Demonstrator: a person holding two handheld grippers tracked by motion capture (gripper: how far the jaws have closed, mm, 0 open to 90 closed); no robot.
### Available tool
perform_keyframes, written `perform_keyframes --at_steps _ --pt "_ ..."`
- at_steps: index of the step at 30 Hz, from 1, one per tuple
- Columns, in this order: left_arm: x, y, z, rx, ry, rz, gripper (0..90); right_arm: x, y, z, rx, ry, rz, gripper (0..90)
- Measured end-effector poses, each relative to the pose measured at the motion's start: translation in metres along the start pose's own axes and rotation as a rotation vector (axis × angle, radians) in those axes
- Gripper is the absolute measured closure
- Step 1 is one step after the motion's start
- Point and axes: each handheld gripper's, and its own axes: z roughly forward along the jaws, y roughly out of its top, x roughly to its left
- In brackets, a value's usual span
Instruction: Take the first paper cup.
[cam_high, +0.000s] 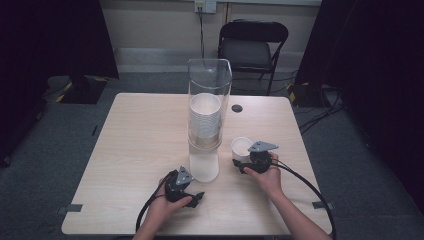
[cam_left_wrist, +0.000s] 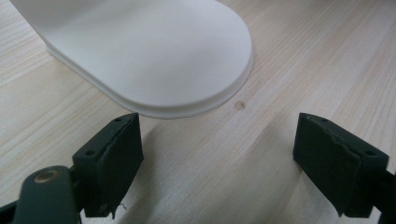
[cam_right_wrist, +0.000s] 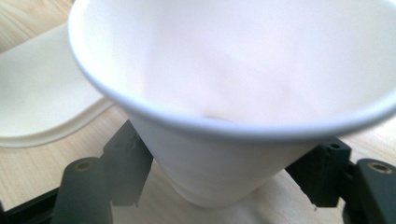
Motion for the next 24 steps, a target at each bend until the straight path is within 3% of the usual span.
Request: perform_keyframes --at_steps 7,17,21,24 --pt "0.000 0.000 0.000 0.000 0.000 0.000 15.2 -0.004 -0.005 -0.006 0.000 -0.017 0.025 21.7" --pt "0.000 0.000 0.000 0.000 0.000 0.000 15.2 -0.003 -0.024 -0.036 0.033 -0.016 0.023 20.2" --pt "0.000 0.000 0.000 0.000 0.000 0.000 15.3 0.005 -0.029 -0.049 0.036 -0.008 0.005 20.5" --pt "0.000 0.000 0.000 0.000 0.000 -0.001 15.3 0.017 -0.024 -0.057 0.023 0.024 -0.016 21.9"
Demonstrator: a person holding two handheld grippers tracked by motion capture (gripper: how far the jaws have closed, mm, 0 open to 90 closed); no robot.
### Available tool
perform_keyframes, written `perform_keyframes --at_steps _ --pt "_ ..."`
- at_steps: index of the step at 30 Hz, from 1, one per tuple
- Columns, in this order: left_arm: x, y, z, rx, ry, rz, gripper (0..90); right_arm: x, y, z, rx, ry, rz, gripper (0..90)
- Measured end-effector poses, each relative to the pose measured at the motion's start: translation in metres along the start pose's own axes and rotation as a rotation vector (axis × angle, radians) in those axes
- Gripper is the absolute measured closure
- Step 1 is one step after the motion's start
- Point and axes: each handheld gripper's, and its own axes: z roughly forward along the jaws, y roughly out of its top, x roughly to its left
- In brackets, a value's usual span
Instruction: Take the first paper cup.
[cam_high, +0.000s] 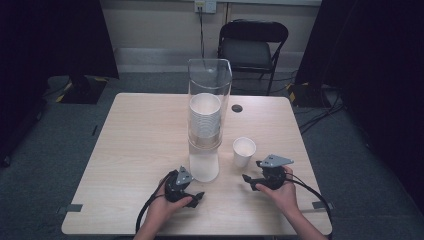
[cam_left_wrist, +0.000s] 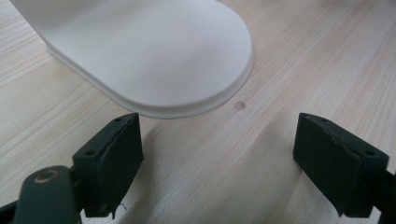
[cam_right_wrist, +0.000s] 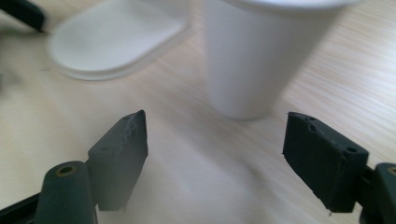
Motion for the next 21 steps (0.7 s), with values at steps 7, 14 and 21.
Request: perform_keyframes --at_steps 7,14,21 --pt "0.000 0.000 0.000 0.002 0.000 0.000 15.3 0.034 0.024 0.002 -0.041 0.130 -0.047 22.5" --pt "0.000 0.000 0.000 0.001 -0.002 0.001 15.3 0.048 0.049 0.013 -0.079 0.167 -0.085 22.5" --pt "0.000 0.000 0.000 0.001 -0.001 0.000 15.3 0.060 0.074 0.027 -0.099 0.188 -0.103 22.5"
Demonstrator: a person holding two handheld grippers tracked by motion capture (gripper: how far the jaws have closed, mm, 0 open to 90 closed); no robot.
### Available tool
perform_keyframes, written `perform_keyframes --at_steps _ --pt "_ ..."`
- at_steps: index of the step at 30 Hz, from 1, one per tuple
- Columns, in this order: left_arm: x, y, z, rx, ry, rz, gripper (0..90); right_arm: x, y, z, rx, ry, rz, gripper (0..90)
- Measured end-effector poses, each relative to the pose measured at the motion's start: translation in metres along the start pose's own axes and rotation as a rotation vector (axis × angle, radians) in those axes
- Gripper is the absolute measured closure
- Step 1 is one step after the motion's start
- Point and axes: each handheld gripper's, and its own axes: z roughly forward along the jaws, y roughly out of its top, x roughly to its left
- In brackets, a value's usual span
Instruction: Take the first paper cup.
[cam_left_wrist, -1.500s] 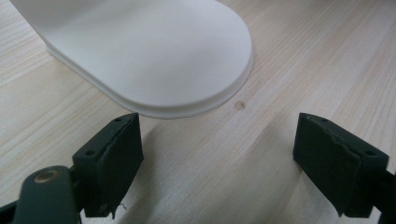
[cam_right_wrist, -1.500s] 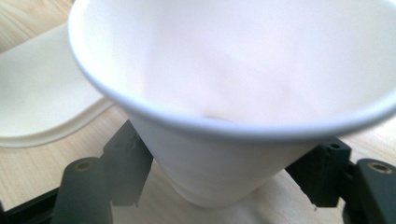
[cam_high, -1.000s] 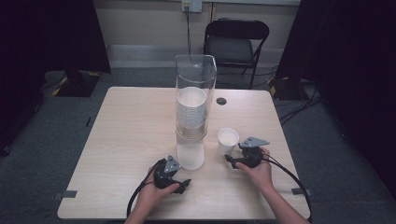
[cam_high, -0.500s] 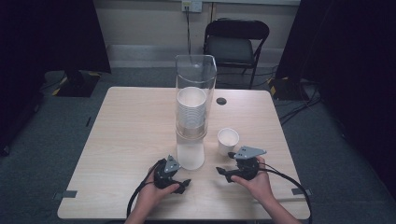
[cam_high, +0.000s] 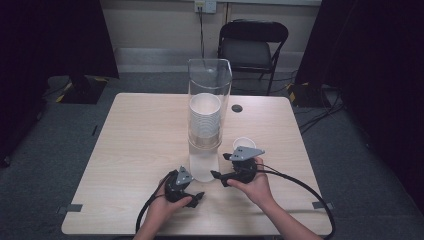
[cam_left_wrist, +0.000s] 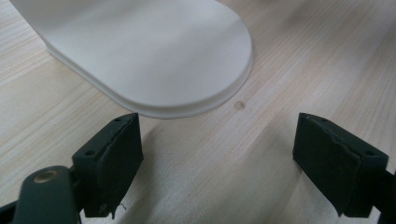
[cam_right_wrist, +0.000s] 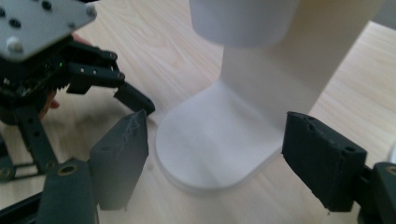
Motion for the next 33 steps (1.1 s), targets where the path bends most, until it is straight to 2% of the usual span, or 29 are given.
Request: perform_keyframes --at_steps 5,7,9,17,22,25,26,33 --pt "0.000 0.000 0.000 0.001 0.000 -0.001 15.3 -0.001 0.013 0.008 -0.032 0.014 0.023 22.7" --pt "0.000 0.000 0.000 0.000 0.000 -0.001 15.2 -0.002 0.017 0.011 -0.056 0.024 0.050 22.7" --pt "0.000 0.000 0.000 0.000 -0.001 -0.001 15.3 -0.003 0.021 0.013 -0.051 0.002 0.038 20.5" --pt "0.000 0.000 0.000 0.000 -0.001 -0.001 15.2 -0.003 0.036 0.024 -0.077 -0.032 0.023 22.5" --pt "0.000 0.000 0.000 0.000 -0.001 -0.001 15.3 -0.005 0.041 0.032 -0.100 -0.038 0.026 27.0" --pt "0.000 0.000 0.000 0.000 -0.005 -0.002 15.3 -0.004 0.043 0.035 -0.105 -0.053 0.006 28.6" --pt "0.000 0.000 0.000 0.000 -0.004 -0.003 15.2 -0.004 0.044 0.036 -0.113 -0.075 -0.006 34.0" --pt "0.000 0.000 0.000 -0.004 -0.004 -0.003 15.2 -0.005 0.043 0.037 -0.107 -0.065 -0.009 35.8"
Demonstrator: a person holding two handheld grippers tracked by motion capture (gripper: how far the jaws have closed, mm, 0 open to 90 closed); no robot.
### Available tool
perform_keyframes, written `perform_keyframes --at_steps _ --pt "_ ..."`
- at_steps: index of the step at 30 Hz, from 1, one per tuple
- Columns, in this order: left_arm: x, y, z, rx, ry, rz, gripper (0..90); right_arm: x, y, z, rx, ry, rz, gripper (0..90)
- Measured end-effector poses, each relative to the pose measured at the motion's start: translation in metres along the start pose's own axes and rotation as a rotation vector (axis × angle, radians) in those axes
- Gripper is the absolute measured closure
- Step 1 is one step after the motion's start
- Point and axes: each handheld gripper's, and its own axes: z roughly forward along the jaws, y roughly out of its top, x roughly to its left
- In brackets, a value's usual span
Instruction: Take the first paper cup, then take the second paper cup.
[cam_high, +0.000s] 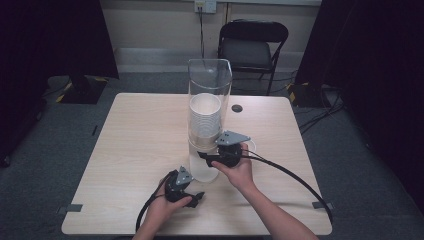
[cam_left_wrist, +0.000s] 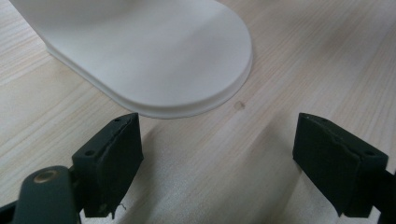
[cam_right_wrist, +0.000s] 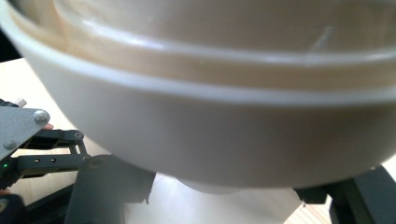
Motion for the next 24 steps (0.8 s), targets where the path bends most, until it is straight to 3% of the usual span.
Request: perform_keyframes --at_steps 11,12,14,16,17,18,21,22,24 --pt "0.000 0.000 0.000 0.000 -0.002 0.002 15.3 0.003 -0.004 0.000 -0.010 -0.014 0.016 37.3" --pt "0.000 0.000 0.000 -0.006 0.005 -0.001 15.3 0.002 -0.009 0.003 0.039 -0.022 0.003 37.5" --pt "-0.001 0.000 0.000 -0.001 -0.002 -0.010 15.4 0.004 -0.045 0.015 0.161 -0.024 0.020 37.3" --pt "0.000 0.000 0.000 0.003 -0.001 0.000 15.3 0.008 -0.060 0.014 0.128 -0.038 0.031 36.8" --pt "0.000 0.000 0.000 -0.002 -0.001 -0.006 15.4 0.008 -0.061 0.012 0.110 -0.023 0.067 36.6" --pt "0.000 0.000 0.000 -0.001 -0.001 -0.004 15.3 0.007 -0.057 0.010 0.107 -0.025 0.052 36.6" --pt "0.000 0.000 0.000 -0.001 0.000 -0.004 15.4 0.003 -0.051 0.007 0.123 -0.012 0.056 36.4" --pt "0.000 0.000 0.000 -0.001 -0.001 -0.004 15.4 0.001 -0.050 0.004 0.147 -0.004 0.032 36.3" --pt "0.000 0.000 0.000 -0.001 -0.001 -0.004 15.3 0.002 -0.052 0.003 0.164 0.007 0.027 36.2"
